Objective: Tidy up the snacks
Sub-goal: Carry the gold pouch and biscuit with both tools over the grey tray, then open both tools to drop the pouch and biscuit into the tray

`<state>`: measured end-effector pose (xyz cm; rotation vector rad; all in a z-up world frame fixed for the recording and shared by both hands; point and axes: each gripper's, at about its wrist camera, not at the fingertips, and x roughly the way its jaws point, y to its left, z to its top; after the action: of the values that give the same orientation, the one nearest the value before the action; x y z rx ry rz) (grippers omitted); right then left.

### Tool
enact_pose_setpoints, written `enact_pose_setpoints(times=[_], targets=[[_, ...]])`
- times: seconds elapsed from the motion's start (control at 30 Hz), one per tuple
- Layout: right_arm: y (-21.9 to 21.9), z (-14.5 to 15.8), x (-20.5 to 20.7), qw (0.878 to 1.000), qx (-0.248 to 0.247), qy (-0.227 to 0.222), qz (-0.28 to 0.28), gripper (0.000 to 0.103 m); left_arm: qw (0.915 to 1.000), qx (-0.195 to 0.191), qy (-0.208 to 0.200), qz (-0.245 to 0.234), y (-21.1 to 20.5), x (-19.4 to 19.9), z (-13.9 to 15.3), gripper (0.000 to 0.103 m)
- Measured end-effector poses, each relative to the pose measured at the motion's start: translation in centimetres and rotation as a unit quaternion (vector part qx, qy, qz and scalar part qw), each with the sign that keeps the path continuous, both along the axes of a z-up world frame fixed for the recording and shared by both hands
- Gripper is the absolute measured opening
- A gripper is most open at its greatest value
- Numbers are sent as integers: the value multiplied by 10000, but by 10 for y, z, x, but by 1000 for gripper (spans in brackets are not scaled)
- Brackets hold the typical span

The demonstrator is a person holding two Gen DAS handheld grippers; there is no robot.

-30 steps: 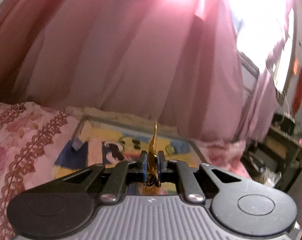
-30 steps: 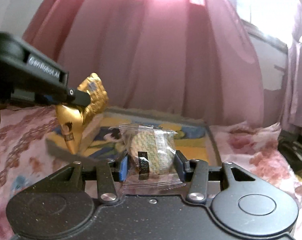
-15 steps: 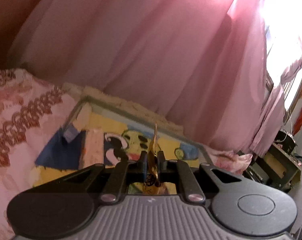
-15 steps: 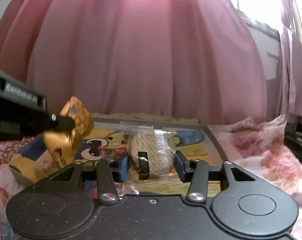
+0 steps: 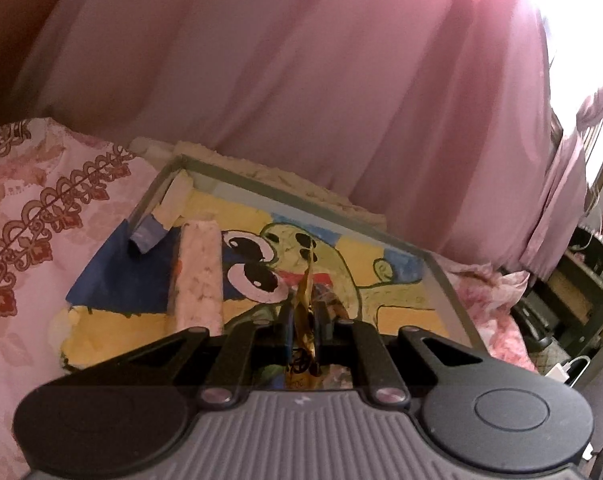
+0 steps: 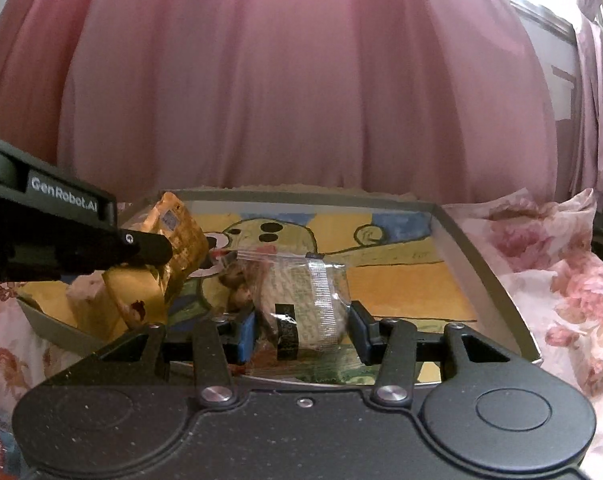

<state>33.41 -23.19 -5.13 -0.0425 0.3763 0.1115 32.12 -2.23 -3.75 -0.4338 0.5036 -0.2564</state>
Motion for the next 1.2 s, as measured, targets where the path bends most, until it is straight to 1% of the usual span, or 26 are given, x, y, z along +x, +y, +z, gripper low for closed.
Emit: enact_pose_setpoints(times=[0.13,0.23,0.27,0.3,0.33,0.37,0.4,0.43,0.47,0.5,0.53,0.57,0.6,0.63,0.7,0.77,0.83,0.93,1.13,1.2], targets=[[0,0,1,10000,10,10,-2,49,9998,203,-38,1,-4,-1,2,10],[-1,1,0,10000,28,-12,-5,52,9990,439,-53,49,-7,-1,3,15],[-1,1,0,10000,31,-22,-15,55,9986,512,-66,62,-8,-1,3,16],[-1,1,0,10000,36,-34,-21,57,9984,563,-76,62,-9,0,3,20],[-1,2,-1,10000,41,-50,-27,60,9982,585,-81,72,-9,0,4,26],[-2,2,-1,10000,44,-66,-38,64,9982,585,-75,92,-8,0,4,30],[-2,3,-2,9999,46,-87,-51,66,9983,565,-73,110,-8,-1,4,36],[-3,4,-3,9999,52,-112,-68,71,9984,541,-82,122,-7,-1,5,40],[-4,5,-4,9998,63,-137,-90,74,9985,525,-97,132,-6,-2,6,42],[-5,7,-5,9998,79,-161,-117,76,9985,516,-125,123,-6,-3,7,47],[-6,8,-6,9997,94,-186,-145,79,9985,517,-159,110,-6,-4,9,54],[-8,10,-7,9996,107,-211,-176,82,9984,524,-196,117,-6,-5,11,59],[-9,13,-9,9994,118,-243,-208,84,9982,535,-244,139,-6,-8,12,69],[-10,15,-11,9992,127,-285,-244,87,9979,542,-299,163,-6,-10,15,76],[-14,20,-15,9987,146,-360,-319,91,9974,553,-416,224,-6,-16,20,85],[-17,25,-19,9982,178,-423,-376,95,9966,565,-533,273,-5,-23,26,89],[-20,30,-25,9977,205,-491,-426,98,9958,580,-616,337,-4,-30,33,97],[-27,37,-37,9967,292,-611,-444,102,9944,576,-751,474,1,-44,42,102],[-35,50,-68,9949,377,-850,-398,102,9911,684,-928,661,9,-76,55,102],[-36,54,-79,9946,367,-898,-373,102,9894,793,-986,715,10,-87,59,102]])
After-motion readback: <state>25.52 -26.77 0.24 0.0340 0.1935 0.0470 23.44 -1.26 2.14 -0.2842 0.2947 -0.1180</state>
